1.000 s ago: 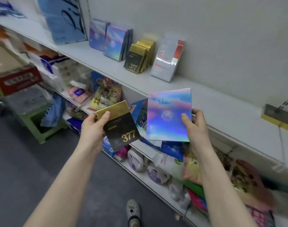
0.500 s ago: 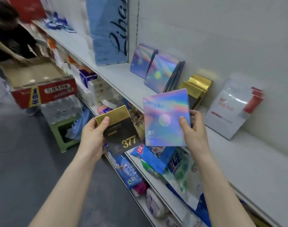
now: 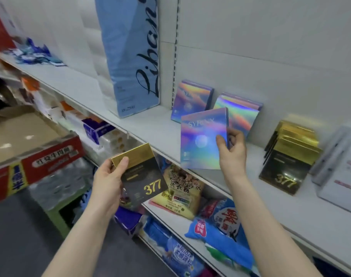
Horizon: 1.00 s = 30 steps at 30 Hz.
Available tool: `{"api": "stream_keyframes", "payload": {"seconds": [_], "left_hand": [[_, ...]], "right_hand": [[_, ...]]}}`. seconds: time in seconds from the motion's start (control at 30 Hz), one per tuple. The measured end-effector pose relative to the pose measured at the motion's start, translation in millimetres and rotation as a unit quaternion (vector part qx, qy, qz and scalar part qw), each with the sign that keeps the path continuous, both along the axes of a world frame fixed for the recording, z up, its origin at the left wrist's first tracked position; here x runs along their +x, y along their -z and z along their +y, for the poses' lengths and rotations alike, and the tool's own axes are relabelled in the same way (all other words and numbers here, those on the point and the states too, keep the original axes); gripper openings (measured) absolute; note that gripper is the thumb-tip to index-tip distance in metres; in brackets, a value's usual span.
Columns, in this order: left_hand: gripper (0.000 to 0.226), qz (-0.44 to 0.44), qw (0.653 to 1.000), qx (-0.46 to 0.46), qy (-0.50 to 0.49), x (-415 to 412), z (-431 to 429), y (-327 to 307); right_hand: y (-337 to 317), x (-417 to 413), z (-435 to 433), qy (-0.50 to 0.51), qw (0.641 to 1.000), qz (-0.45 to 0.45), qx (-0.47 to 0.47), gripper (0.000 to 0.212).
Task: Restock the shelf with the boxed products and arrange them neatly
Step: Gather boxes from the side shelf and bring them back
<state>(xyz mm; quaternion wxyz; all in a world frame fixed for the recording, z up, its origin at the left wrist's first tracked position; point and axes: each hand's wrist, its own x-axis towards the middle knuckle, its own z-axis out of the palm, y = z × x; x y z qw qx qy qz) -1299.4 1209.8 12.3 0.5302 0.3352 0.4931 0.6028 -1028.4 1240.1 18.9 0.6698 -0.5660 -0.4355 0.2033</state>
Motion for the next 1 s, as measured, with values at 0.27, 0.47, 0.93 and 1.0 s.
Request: {"api": "stream_keyframes", "payload": {"seconds": [0.27,0.47,0.93,1.0], "left_hand": [[0.020,0.010,1.000,-0.006,0.022,-40.4,75.1,-2.5],[0.023,0.006,1.000,0.006,0.026,-35.2,121.6,-1.0],[0.019,-0.008,0.997,0.024,0.079,2.0,194.3,-4.5],[0.016,-0.006,0.996,0.019,0.089,4.4,198.6,-6.3]], "right_hand": [[-12.4,-51.6,123.2,0.056,0.997,-0.056,-0.018,0.024],[-16.0,-43.1,179.2,0.052,0.991,-0.110,-0.063,0.046],[-23.3,-26.9,216.9,0.144,0.854,-0.436,-0.245,0.103],[-20.5,-29.3,215.5,0.164,0.833,-0.470,-0.241,0.101]]}}
